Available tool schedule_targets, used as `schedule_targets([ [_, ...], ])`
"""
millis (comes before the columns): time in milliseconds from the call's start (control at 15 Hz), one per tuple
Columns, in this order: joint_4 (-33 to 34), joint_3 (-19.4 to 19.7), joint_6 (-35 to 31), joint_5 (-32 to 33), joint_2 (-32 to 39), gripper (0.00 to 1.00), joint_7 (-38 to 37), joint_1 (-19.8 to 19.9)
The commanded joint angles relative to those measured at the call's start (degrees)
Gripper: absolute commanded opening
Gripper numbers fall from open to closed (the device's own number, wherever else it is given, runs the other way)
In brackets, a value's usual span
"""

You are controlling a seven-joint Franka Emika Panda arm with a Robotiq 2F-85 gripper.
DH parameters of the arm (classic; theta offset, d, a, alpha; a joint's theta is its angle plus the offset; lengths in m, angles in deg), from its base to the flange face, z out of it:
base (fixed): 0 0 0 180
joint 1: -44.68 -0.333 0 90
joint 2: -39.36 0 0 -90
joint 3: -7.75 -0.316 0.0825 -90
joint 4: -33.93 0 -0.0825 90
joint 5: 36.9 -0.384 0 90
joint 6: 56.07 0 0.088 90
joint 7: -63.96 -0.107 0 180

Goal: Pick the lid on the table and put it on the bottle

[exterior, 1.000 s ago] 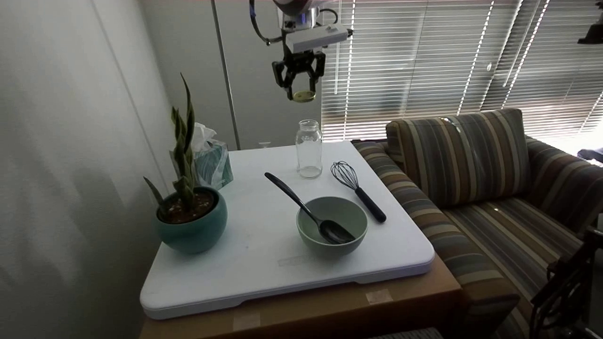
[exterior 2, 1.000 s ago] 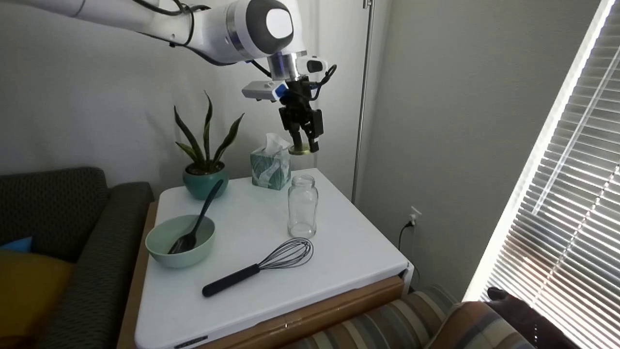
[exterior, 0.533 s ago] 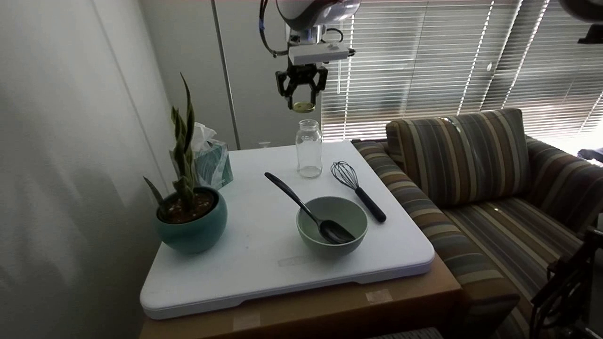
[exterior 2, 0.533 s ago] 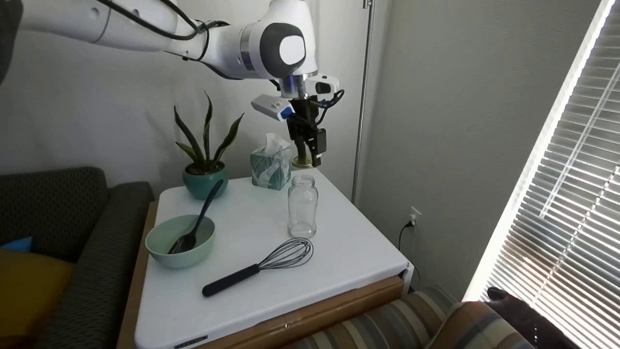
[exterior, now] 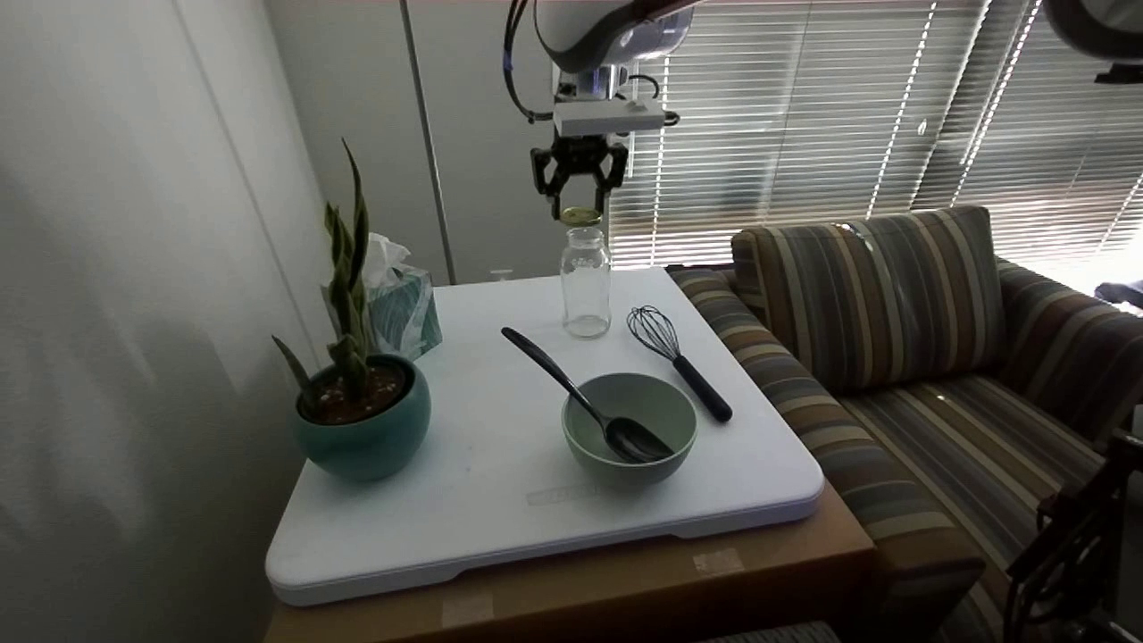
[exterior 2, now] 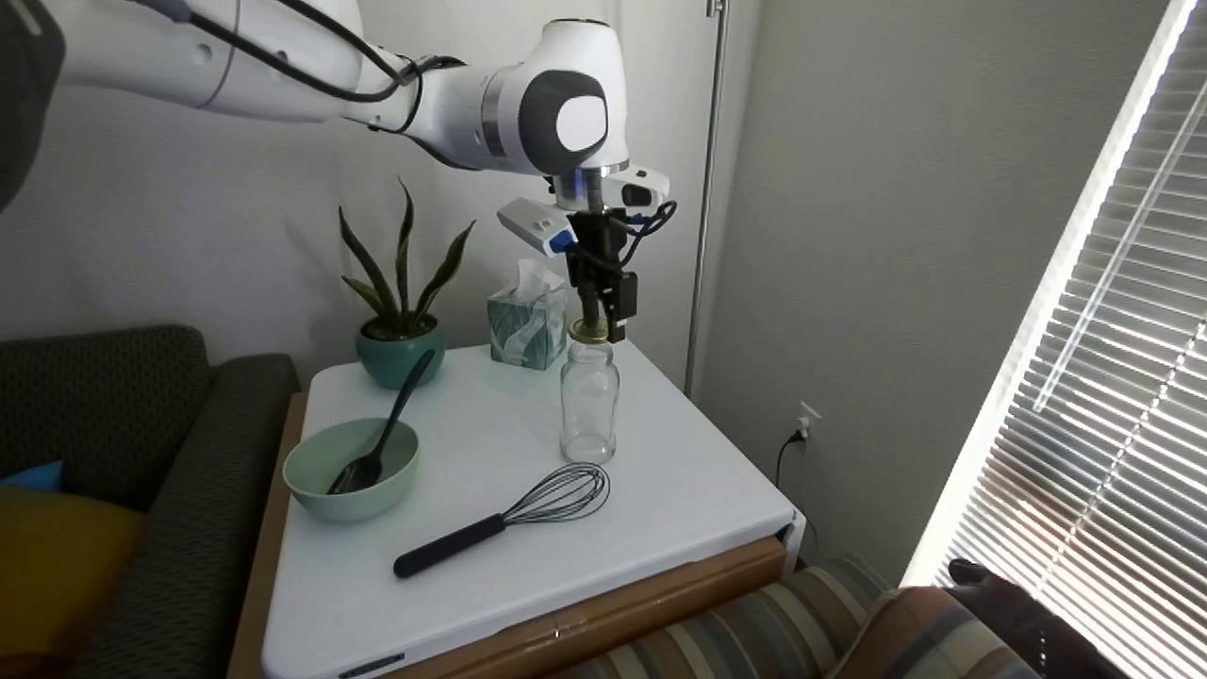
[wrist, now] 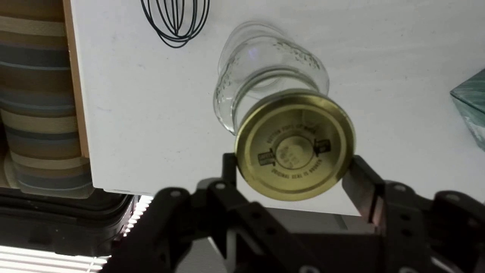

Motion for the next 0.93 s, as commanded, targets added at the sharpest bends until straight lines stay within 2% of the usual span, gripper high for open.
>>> schedule_targets([
  [0, 0.62, -0.75, -0.41, -1.05, 1.07, 0.45, -0.15, 0.87],
  [867, -0.02, -0.86, -1.84, -1.86, 2.38, 0.45, -2.02, 1.56],
])
